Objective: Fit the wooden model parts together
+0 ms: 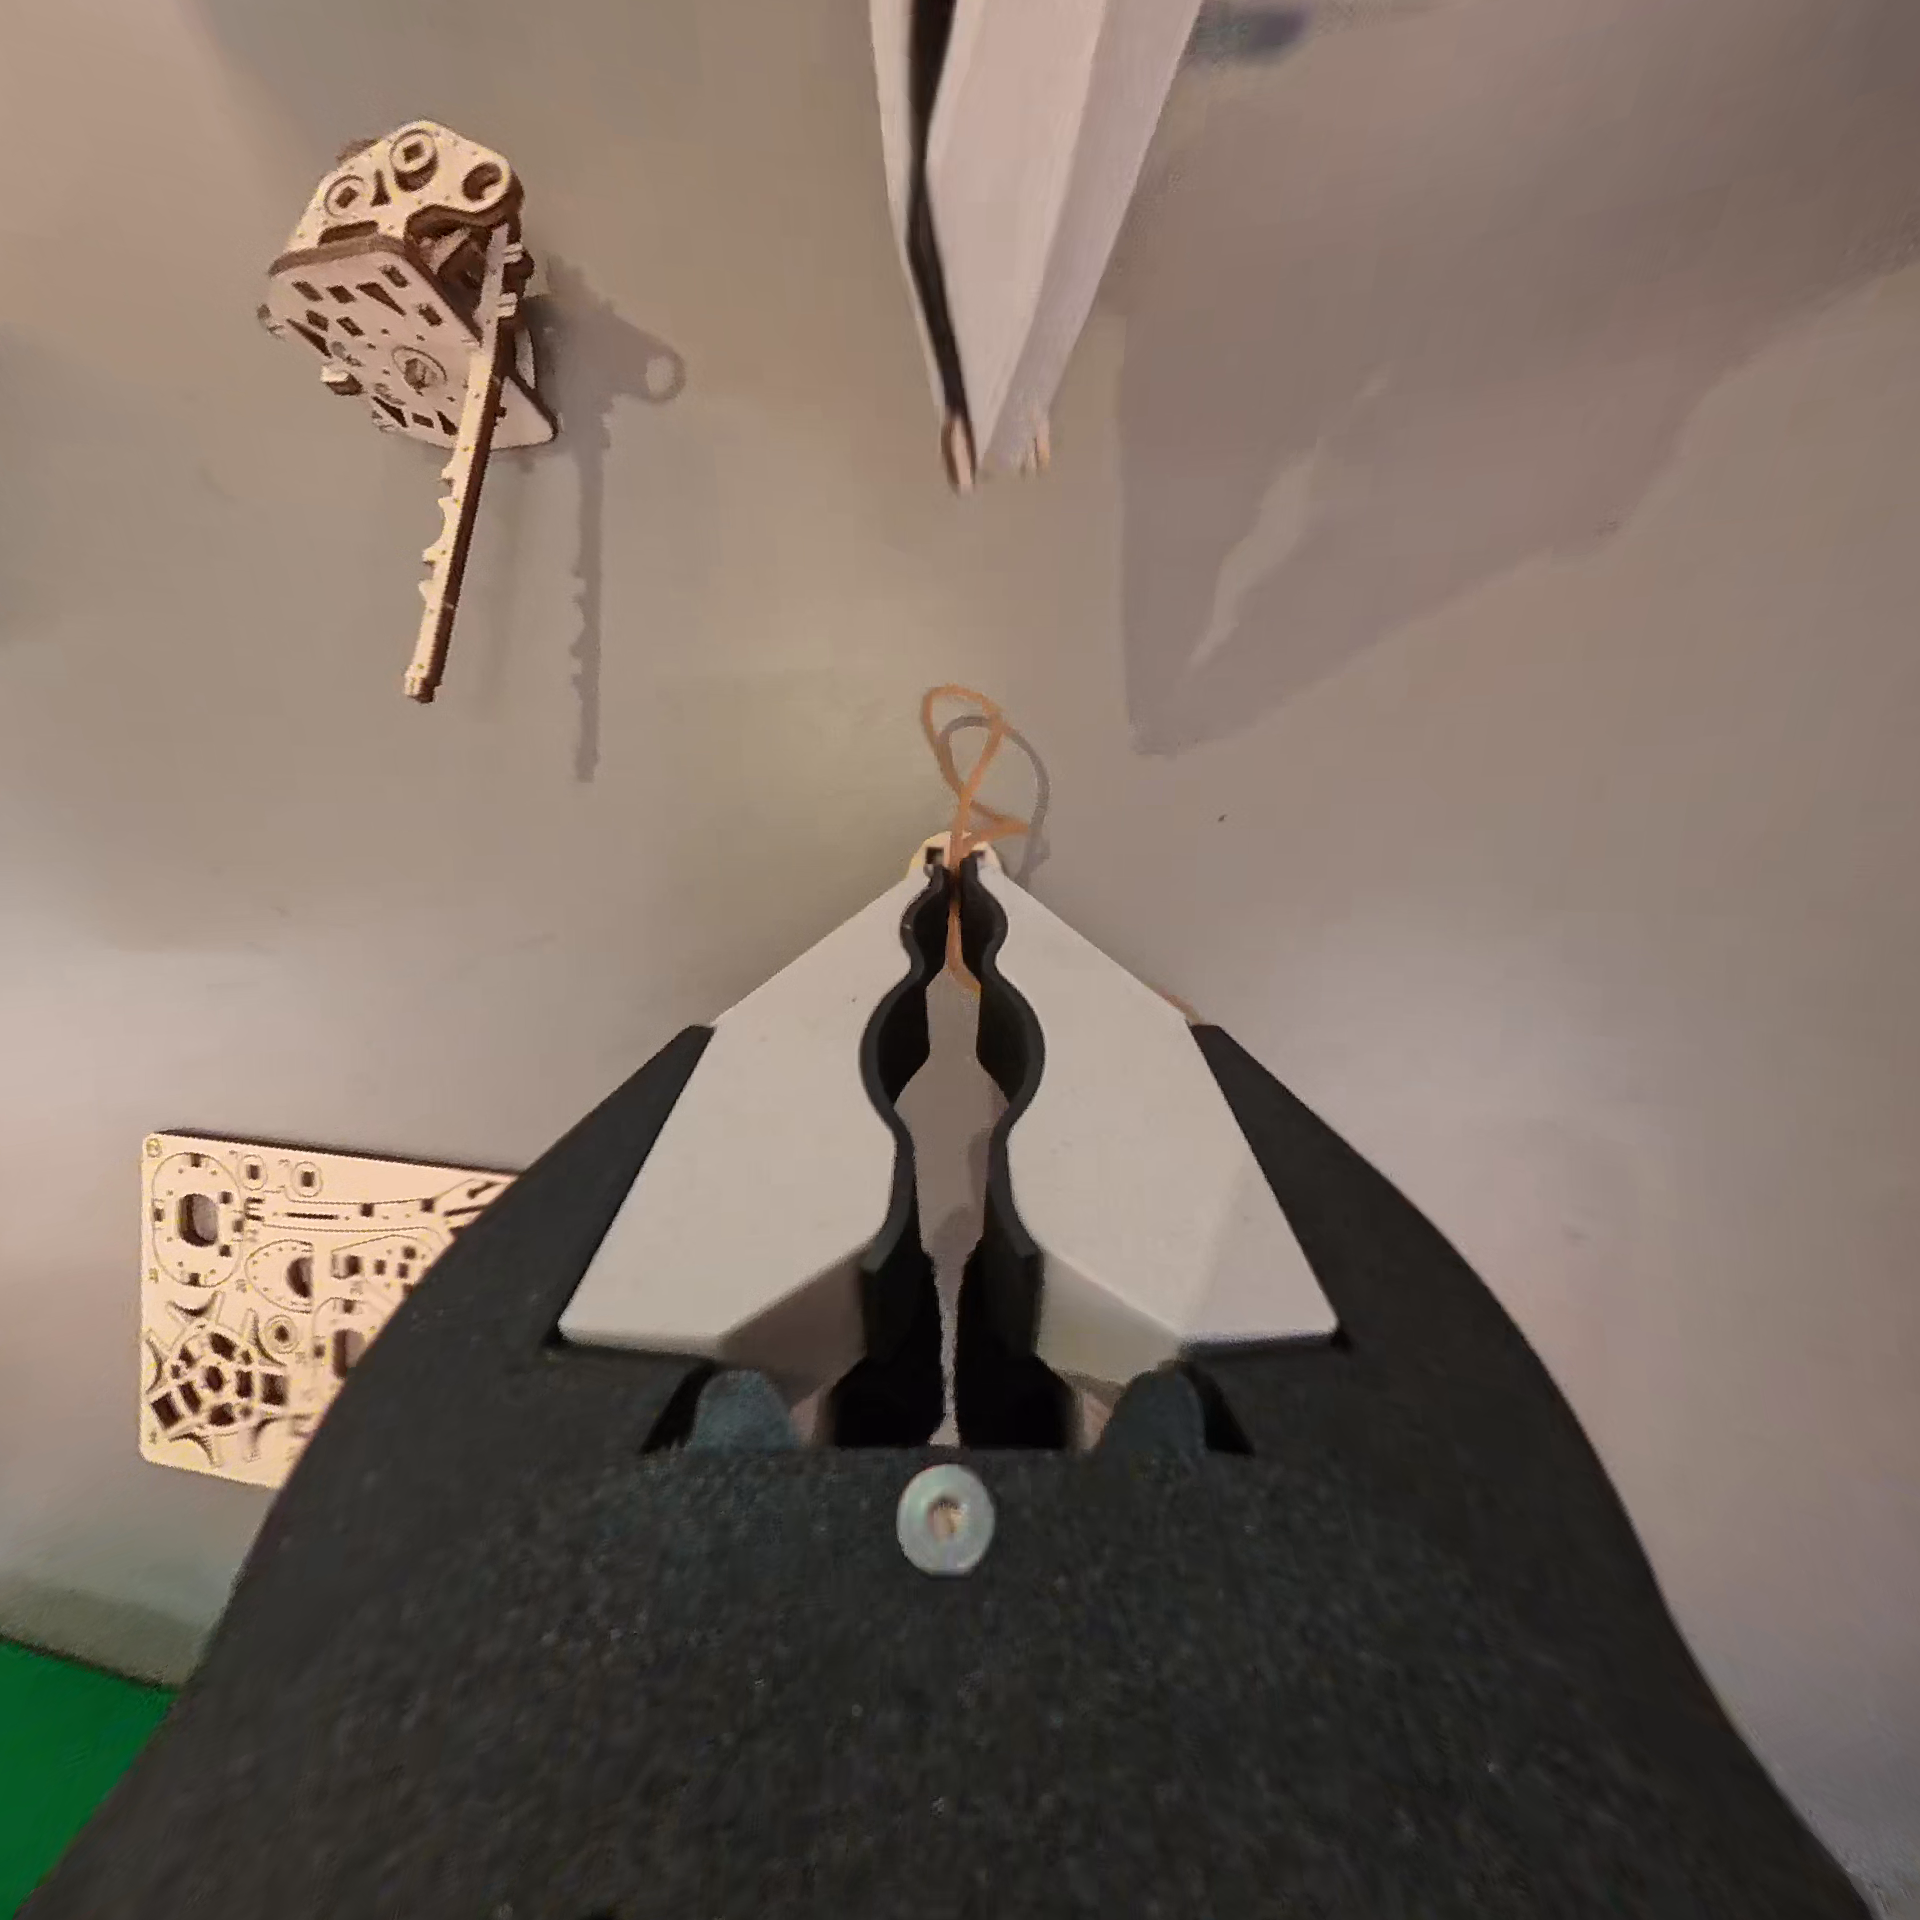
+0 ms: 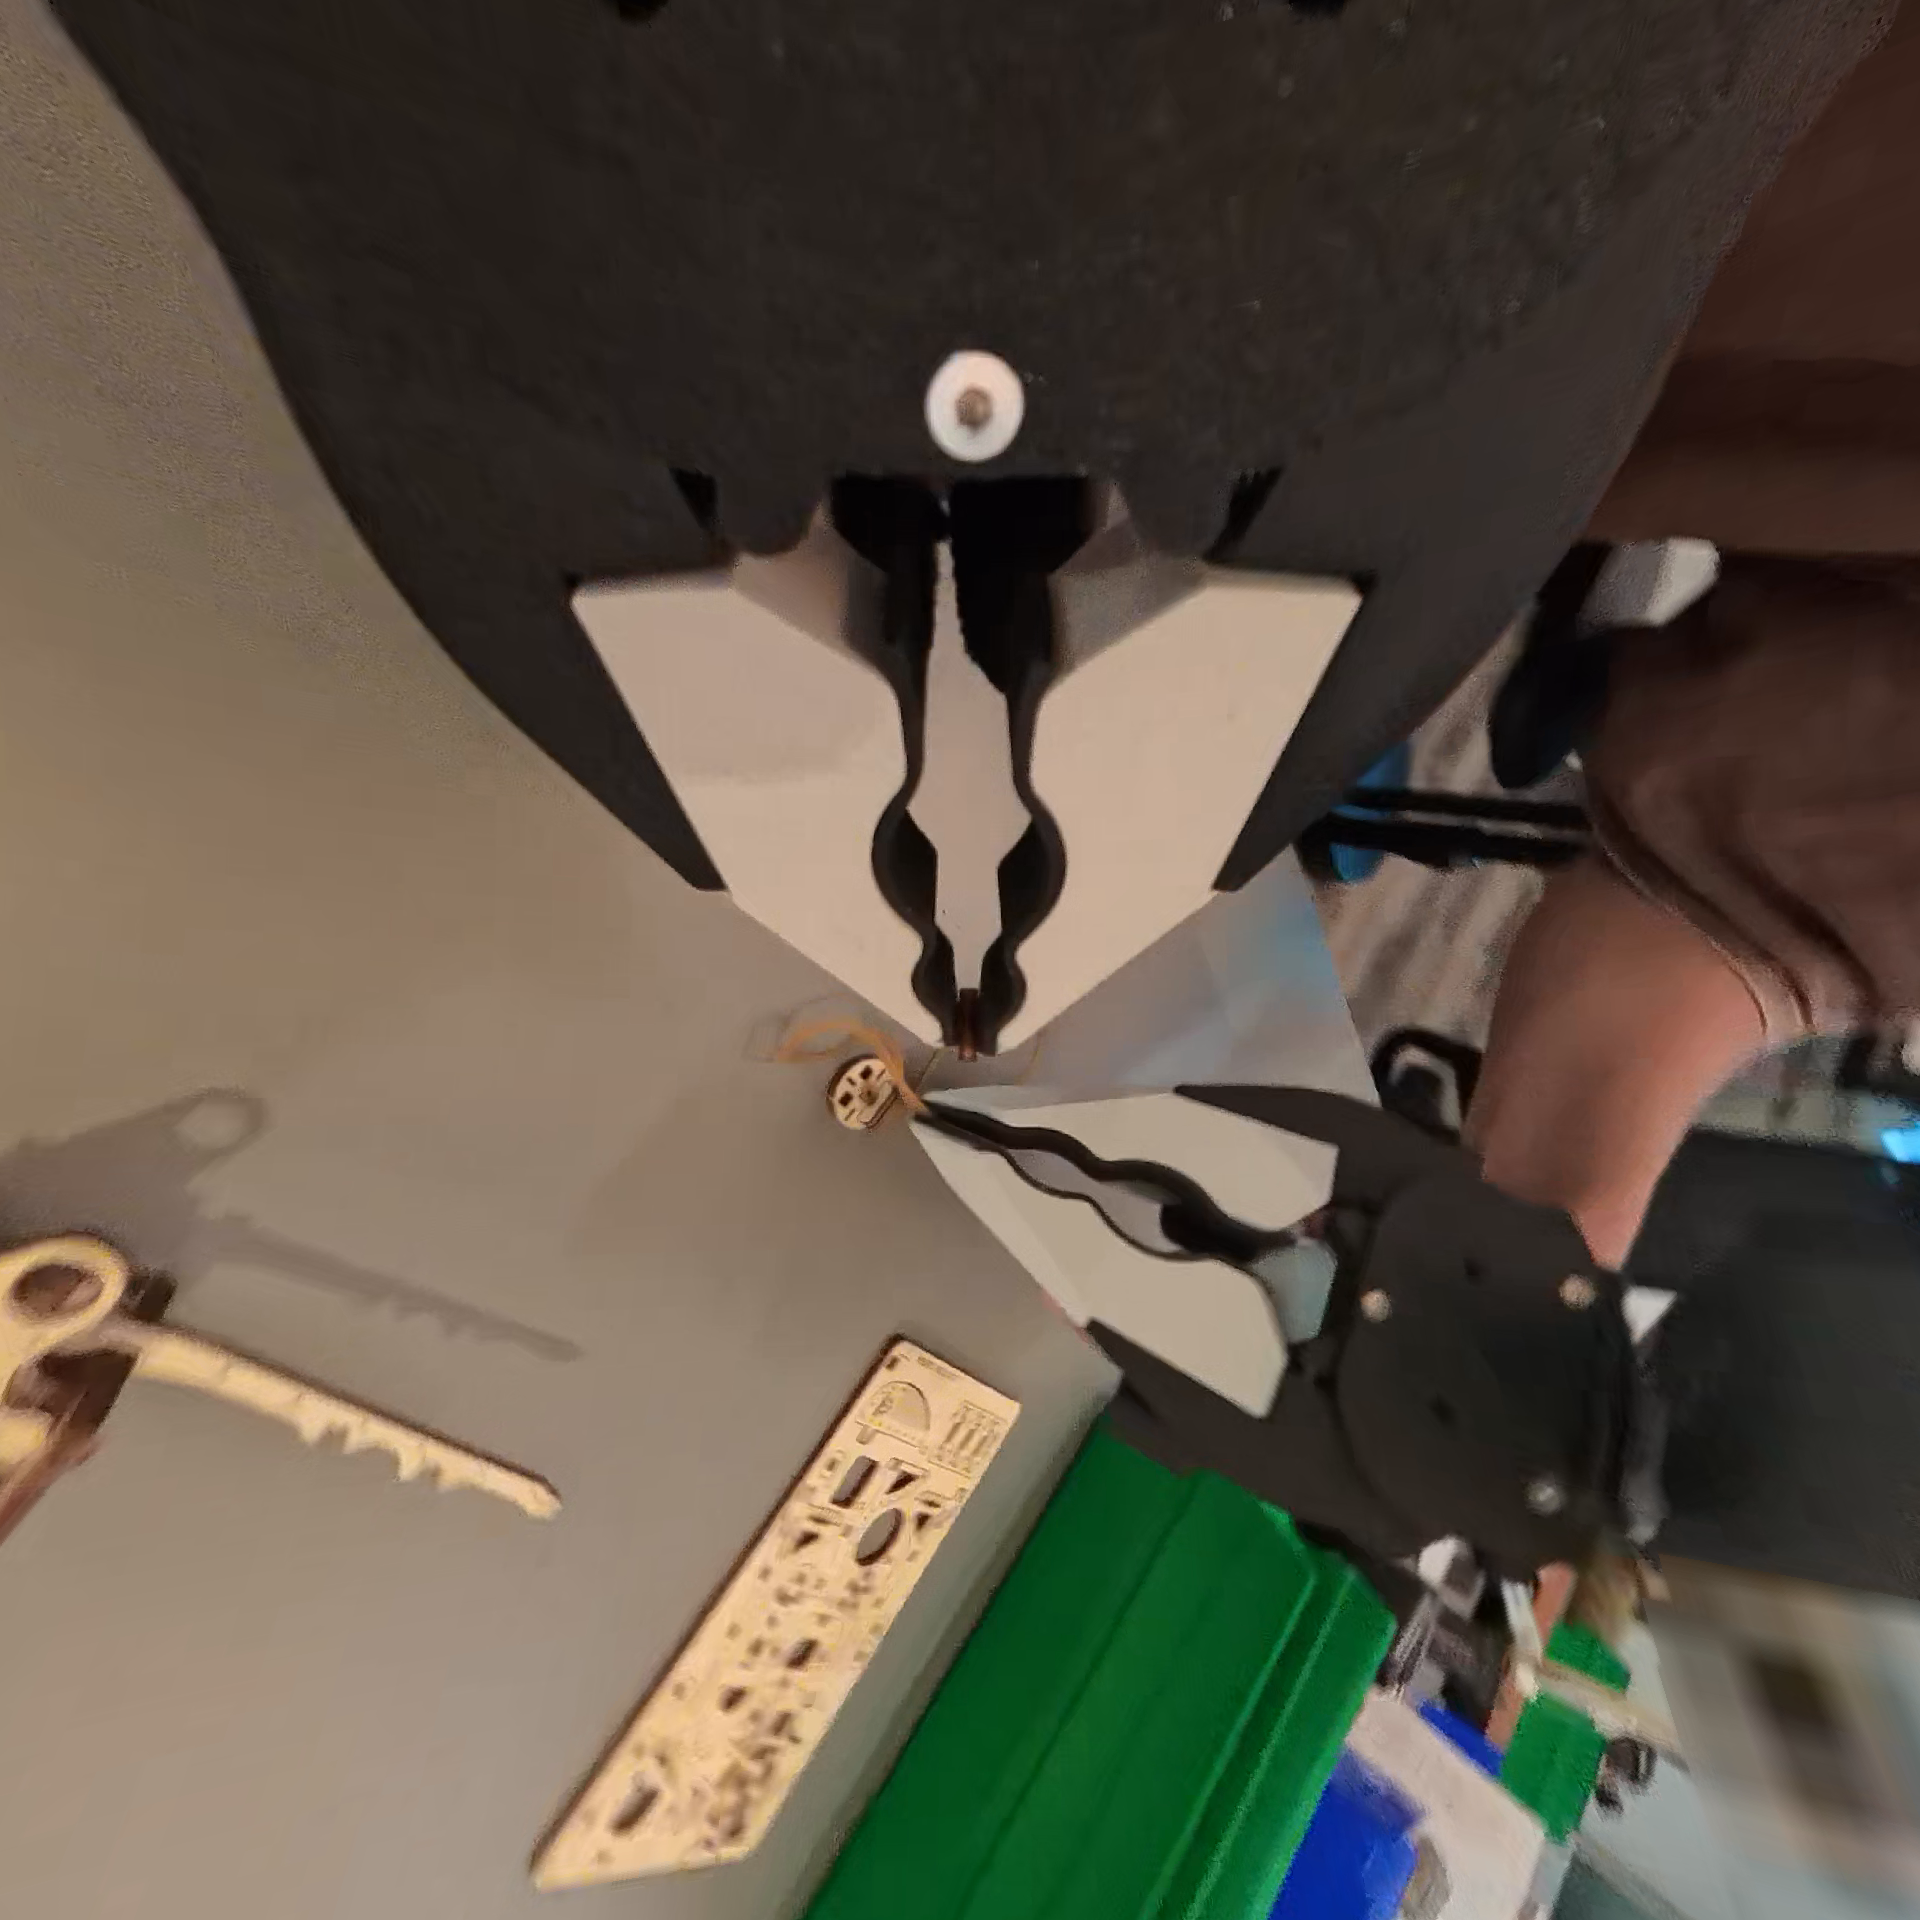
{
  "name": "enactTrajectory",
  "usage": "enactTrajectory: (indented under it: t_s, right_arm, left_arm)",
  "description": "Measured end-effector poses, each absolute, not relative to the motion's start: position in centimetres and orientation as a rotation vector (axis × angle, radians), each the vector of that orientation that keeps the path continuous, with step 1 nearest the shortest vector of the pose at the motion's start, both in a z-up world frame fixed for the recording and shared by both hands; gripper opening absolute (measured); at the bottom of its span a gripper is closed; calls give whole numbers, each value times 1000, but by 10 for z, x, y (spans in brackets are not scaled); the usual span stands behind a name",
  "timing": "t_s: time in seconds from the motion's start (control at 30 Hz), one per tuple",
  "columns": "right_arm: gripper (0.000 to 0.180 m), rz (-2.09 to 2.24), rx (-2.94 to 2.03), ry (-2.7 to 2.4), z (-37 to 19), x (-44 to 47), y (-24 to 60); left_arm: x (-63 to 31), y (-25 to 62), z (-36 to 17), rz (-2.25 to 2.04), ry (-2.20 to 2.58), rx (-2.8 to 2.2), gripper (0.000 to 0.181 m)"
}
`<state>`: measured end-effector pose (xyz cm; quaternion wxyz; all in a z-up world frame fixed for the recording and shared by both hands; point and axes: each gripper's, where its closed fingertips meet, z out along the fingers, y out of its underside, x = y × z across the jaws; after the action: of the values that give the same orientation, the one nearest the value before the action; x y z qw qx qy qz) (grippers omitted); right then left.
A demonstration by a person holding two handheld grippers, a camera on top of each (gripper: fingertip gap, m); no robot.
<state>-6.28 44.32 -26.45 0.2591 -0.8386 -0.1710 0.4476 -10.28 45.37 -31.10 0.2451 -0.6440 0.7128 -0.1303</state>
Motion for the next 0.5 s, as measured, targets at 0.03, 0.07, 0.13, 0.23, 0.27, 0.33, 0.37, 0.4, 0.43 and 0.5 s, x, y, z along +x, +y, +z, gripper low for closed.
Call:
enactTrajectory:
  t_s: [0.03,0.07,0.13,0.23,0.27,0.33,0.37,0.4,0.43,0.5]
  right_arm:
    - [3,1237,-2301,-401,-272,-68,446]
    - [3,1259,-2320,-360,-278,-73,447]
    - [3,1291,-2340,-281,-288,-82,450]
    - [3,1314,-2377,-189,-295,-89,454]
    - [3,1325,-2399,-158,-297,-92,454]
    - [3,1358,-2445,-109,-300,-97,453]
    - [3,1347,-2457,-105,-303,-98,454]
    - [3,1327,-2466,-101,-306,-100,455]
    - [3,1310,-2475,-99,-308,-101,456]
    - [3,1283,-2479,-76,-312,-103,459]
  left_arm:
    - [-104,456,-312,-346,1956,-1753,0]
    - [-105,457,-313,-352,1965,-1749,0]
    - [-105,457,-315,-369,1969,-1738,0]
    - [-106,456,-321,-370,1980,-1727,0]
    - [-106,455,-322,-371,1984,-1721,0]
    - [-108,454,-324,-367,1988,-1718,0]
    - [-108,455,-324,-361,1985,-1716,0]
    - [-108,456,-324,-366,1979,-1715,0]
    - [-108,457,-323,-369,1969,-1716,0]
    - [-108,460,-323,-362,1953,-1724,0]
